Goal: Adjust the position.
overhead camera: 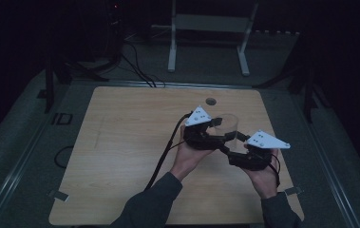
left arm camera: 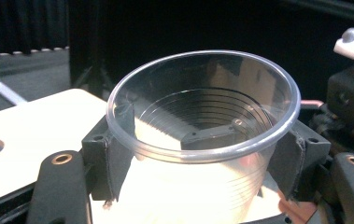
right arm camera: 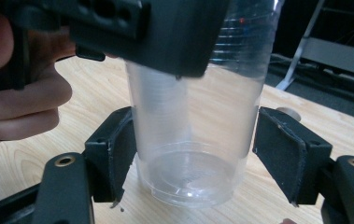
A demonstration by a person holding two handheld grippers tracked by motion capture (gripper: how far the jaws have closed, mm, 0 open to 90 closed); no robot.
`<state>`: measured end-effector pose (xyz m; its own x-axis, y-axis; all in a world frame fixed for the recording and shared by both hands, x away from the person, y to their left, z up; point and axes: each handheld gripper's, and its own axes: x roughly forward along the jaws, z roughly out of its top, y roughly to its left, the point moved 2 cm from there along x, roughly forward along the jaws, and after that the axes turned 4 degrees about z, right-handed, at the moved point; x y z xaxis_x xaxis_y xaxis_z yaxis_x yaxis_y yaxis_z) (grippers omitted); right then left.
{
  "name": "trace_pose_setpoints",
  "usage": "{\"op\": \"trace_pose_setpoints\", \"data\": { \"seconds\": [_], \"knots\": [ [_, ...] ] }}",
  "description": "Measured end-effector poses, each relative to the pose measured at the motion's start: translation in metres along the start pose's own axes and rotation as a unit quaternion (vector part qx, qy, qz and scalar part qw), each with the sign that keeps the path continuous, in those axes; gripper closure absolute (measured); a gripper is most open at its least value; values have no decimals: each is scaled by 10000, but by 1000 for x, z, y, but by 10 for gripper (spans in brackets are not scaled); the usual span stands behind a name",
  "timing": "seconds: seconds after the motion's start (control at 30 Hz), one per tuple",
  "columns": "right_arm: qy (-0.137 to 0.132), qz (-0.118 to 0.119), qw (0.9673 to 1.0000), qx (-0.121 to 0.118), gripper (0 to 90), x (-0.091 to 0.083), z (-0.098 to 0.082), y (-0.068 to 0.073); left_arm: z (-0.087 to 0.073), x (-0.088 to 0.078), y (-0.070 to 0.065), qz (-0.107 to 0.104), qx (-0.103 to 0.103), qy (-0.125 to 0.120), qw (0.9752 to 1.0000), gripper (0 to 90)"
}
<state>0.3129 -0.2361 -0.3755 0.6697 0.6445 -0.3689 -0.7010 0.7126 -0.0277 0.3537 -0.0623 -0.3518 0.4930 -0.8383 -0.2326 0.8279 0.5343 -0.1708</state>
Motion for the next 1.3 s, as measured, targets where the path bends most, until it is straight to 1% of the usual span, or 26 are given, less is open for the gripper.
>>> {"op": "trace_pose_setpoints", "data": {
  "seconds": [0.1, 0.17, 0.23, 0.37, 0.5, 0.67, 0.73, 0.87, 0.97, 1.1, 1.17, 1.3],
  "knots": [
    [94, 8, 10000, 23, 331, 3, 0, 0, -1, 1, -2, 102, 96, 88, 9999, 303],
    [118, 19, 9999, 39, 351, 5, -1, 0, -1, 2, -2, 109, 122, 106, 9998, 303],
    [119, 14, 9999, 56, 372, 7, -2, 0, -1, 2, -2, 111, 100, 111, 9998, 301],
    [22, -16, 10000, 90, 404, 7, -3, 1, -1, 2, -1, 61, 17, 52, 10000, 284],
    [-85, -39, 9999, 141, 413, 6, -3, 1, 0, 2, -3, 37, -59, -105, 9999, 263],
    [-275, 26, 9990, 357, 417, 7, -6, 2, 1, 3, -5, 34, -144, -210, 9997, 248],
    [-319, 37, 9986, 410, 418, 7, -8, 2, 1, 3, -4, 24, -192, -245, 9995, 247],
    [-368, 20, 9982, 466, 419, 9, -11, 3, 1, 3, -4, 32, -224, -260, 9994, 244],
    [-378, 6, 9983, 444, 419, 9, -12, 4, 1, 3, -5, 49, -174, -224, 9996, 247],
    [-352, -44, 9987, 358, 420, 9, -13, 5, 0, 3, -5, 74, -75, -161, 9998, 265],
    [-344, -74, 9989, 316, 419, 9, -13, 5, 0, 3, -5, 79, -62, -145, 9998, 268],
    [-330, -41, 9989, 328, 417, 10, -15, 5, 0, 3, -8, 133, 80, -104, 9998, 273]
  ]
}}
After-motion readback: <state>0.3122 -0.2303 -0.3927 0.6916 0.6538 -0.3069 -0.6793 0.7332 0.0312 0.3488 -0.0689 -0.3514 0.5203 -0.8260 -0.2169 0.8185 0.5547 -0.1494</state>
